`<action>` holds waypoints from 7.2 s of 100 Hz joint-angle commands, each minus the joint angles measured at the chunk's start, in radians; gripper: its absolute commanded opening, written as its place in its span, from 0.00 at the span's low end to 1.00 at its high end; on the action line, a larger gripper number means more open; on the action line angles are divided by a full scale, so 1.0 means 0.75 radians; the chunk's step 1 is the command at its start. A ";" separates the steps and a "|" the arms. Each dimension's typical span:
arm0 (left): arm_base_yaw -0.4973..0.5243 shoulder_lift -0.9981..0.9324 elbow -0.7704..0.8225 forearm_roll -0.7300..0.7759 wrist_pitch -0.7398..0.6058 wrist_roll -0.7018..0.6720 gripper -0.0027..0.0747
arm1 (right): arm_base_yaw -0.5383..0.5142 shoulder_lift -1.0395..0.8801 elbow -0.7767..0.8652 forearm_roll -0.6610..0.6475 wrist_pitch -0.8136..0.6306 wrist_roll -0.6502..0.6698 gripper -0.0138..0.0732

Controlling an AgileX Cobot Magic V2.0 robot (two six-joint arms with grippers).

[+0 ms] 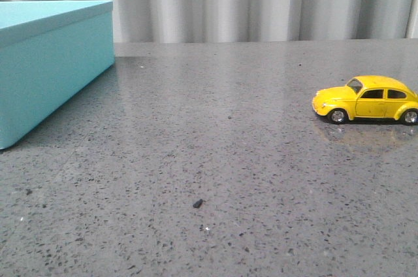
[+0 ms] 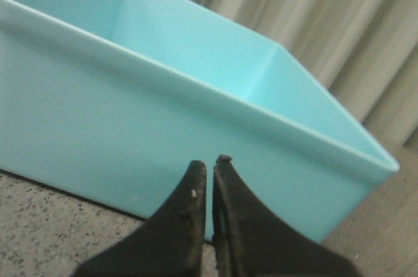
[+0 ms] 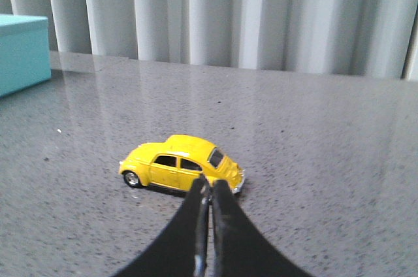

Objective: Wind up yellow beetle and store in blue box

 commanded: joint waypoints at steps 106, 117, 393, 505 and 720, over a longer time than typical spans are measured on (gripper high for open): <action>0.008 -0.042 0.037 -0.128 -0.070 -0.012 0.01 | -0.001 -0.026 0.025 0.426 -0.115 -0.002 0.11; 0.008 -0.042 0.037 -0.128 -0.070 -0.012 0.01 | -0.001 -0.026 0.025 0.426 -0.121 -0.002 0.11; -0.079 0.352 -0.493 0.283 0.348 0.181 0.01 | -0.001 1.073 -1.140 0.065 1.012 -0.002 0.11; -0.093 0.352 -0.437 0.324 0.349 0.181 0.01 | -0.001 1.940 -1.693 0.261 1.287 -0.017 0.11; -0.093 0.352 -0.431 0.324 0.344 0.181 0.01 | -0.115 2.024 -1.716 -0.229 1.338 0.125 0.11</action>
